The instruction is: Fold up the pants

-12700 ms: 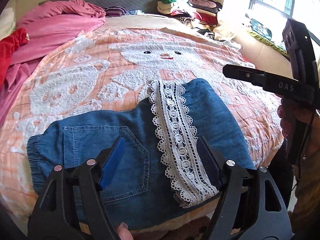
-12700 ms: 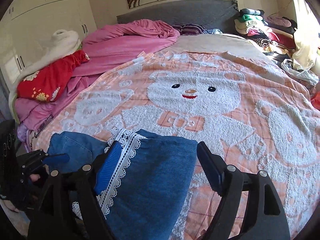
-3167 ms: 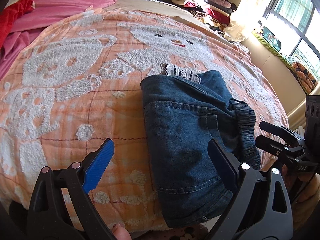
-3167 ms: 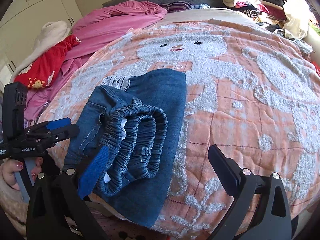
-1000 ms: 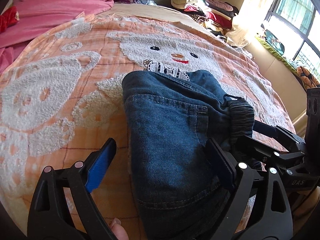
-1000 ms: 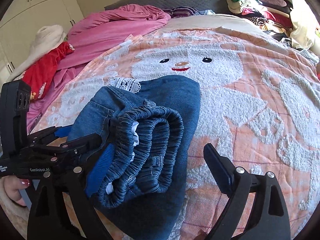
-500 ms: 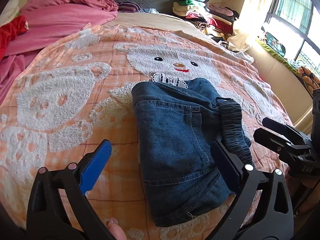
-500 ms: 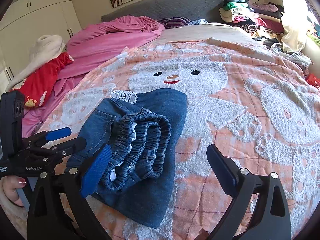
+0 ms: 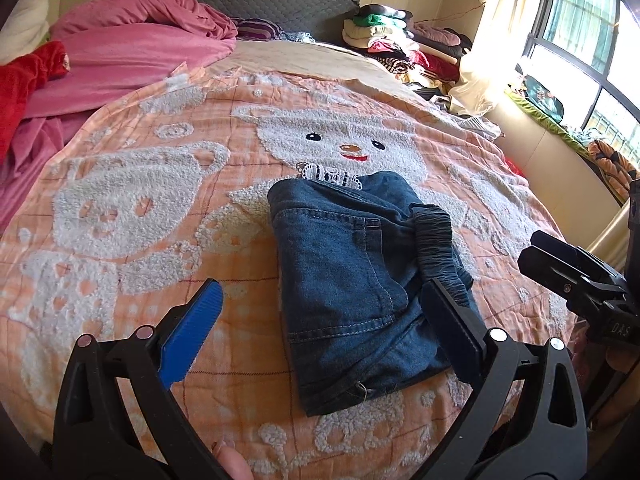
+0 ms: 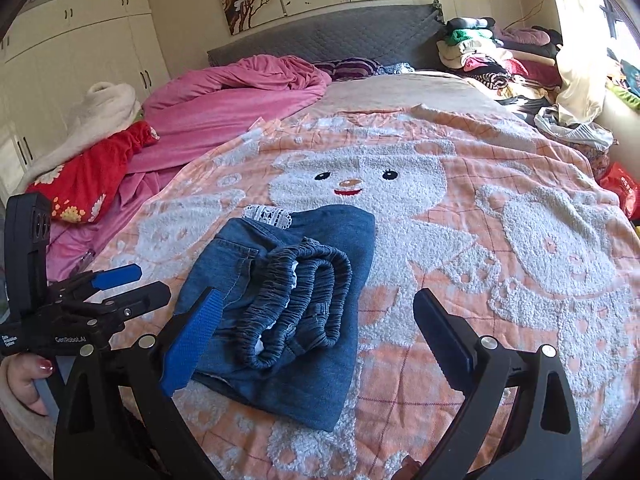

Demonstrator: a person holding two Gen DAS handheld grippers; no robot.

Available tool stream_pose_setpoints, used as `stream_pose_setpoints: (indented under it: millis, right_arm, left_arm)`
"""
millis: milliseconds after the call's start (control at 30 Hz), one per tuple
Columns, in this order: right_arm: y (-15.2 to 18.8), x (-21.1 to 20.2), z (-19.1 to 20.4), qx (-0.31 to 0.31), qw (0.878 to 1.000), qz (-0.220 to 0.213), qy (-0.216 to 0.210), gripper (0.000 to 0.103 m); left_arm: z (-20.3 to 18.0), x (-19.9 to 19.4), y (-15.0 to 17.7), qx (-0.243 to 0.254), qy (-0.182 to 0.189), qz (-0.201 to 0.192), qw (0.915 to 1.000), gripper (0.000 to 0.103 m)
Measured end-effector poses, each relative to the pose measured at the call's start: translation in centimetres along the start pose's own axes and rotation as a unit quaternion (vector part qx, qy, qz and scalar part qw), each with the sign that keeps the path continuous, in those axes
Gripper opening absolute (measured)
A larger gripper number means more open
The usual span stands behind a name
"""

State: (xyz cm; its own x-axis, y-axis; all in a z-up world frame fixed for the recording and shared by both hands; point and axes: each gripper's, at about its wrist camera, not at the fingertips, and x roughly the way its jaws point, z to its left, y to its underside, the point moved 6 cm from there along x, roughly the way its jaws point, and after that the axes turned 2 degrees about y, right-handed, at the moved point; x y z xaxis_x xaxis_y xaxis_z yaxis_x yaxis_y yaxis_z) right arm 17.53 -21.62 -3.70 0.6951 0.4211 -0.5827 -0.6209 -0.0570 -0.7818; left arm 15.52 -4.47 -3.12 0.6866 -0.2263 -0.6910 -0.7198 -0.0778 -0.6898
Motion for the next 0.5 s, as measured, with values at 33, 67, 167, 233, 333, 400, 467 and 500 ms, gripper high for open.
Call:
stream_pose_setpoints:
  millis: [33, 67, 167, 233, 333, 400, 467, 500]
  right_arm:
    - [0.0, -0.3, 0.1, -0.002, 1.0, -0.002, 0.001, 0.096]
    - [0.0, -0.5, 0.3, -0.003, 1.0, -0.005, 0.003, 0.096]
    - [0.0, -1.2, 0.6, -0.006, 1.0, -0.012, 0.005, 0.096]
    - [0.2, -1.7, 0.8, -0.007, 1.0, -0.015, 0.009, 0.096]
    - [0.5, -2.2, 1.0, -0.007, 1.0, -0.017, 0.009, 0.096]
    - [0.8, -2.5, 1.1, -0.008, 1.0, -0.017, 0.01, 0.096]
    - [1.2, -2.8, 1.2, -0.007, 1.0, -0.017, 0.014, 0.096]
    - [1.4, -3.0, 1.2, -0.007, 1.0, -0.017, 0.015, 0.096]
  left_arm:
    - [0.0, -0.2, 0.1, 0.0, 0.0, -0.001, 1.0, 0.094]
    - [-0.1, -0.5, 0.3, 0.0, 0.0, -0.002, 1.0, 0.094]
    - [-0.2, -1.3, 0.7, 0.001, -0.002, -0.005, 1.0, 0.094]
    - [-0.2, -1.7, 0.9, 0.0, -0.001, -0.008, 1.0, 0.094]
    - [-0.2, -2.4, 1.2, -0.001, -0.003, -0.011, 0.9999, 0.094]
    - [-0.3, -2.7, 1.6, -0.001, -0.005, -0.013, 0.9999, 0.094]
    - [-0.4, -3.1, 1.9, -0.001, -0.004, -0.014, 0.9999, 0.094]
    - [-0.4, -3.2, 2.1, -0.001, -0.005, -0.015, 0.9999, 0.094]
